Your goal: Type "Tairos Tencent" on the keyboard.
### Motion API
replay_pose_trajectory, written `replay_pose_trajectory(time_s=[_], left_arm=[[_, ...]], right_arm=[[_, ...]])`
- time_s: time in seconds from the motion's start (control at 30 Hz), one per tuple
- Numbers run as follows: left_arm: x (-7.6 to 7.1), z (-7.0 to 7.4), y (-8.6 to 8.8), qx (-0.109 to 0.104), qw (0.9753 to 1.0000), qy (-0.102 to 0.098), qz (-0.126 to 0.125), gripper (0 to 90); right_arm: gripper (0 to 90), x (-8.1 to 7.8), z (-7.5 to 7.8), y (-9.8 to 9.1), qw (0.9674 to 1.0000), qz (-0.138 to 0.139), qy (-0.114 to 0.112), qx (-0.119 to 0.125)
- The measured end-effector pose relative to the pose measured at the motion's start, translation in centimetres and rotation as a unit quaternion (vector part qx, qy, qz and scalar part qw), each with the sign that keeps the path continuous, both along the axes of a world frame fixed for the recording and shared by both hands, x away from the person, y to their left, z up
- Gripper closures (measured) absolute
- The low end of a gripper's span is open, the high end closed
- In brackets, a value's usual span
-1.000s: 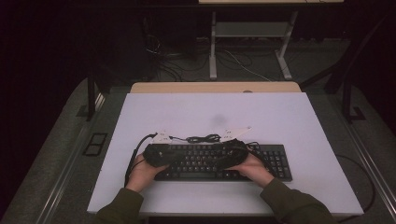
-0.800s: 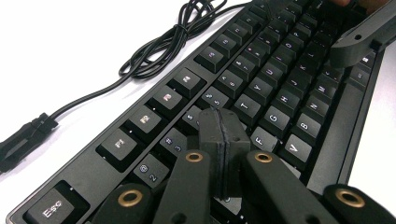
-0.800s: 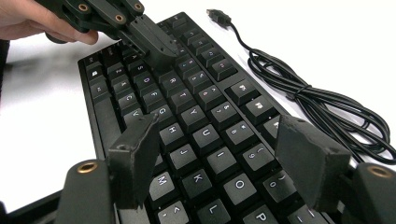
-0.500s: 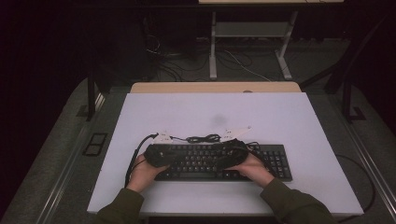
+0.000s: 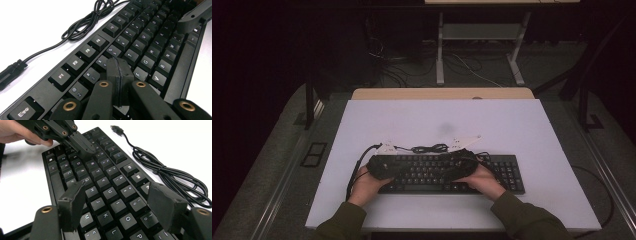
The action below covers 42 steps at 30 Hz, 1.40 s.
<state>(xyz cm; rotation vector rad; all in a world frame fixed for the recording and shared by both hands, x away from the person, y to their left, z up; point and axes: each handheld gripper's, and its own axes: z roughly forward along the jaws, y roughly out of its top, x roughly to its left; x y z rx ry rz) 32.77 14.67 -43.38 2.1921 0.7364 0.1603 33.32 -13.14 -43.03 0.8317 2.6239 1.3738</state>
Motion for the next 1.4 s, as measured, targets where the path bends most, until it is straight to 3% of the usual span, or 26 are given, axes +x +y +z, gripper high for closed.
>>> replay_pose_trajectory(time_s=[0.6,0.8,1.4], left_arm=[[-0.5,0.6,0.2,-0.021,0.9998,-0.002,0.001,88.8],[-0.8,0.8,0.3,-0.026,0.9997,-0.003,0.003,83.6],[-1.3,1.1,0.2,-0.036,0.9993,-0.001,0.012,53.3]], right_arm=[[30.6,0.0,0.1,-0.1,1.0000,-0.003,-0.001,0.001],[31.8,0.0,0.1,-0.1,1.0000,-0.002,0.000,0.003],[67.0,-0.4,0.5,0.0,0.9998,0.011,0.005,0.015]])
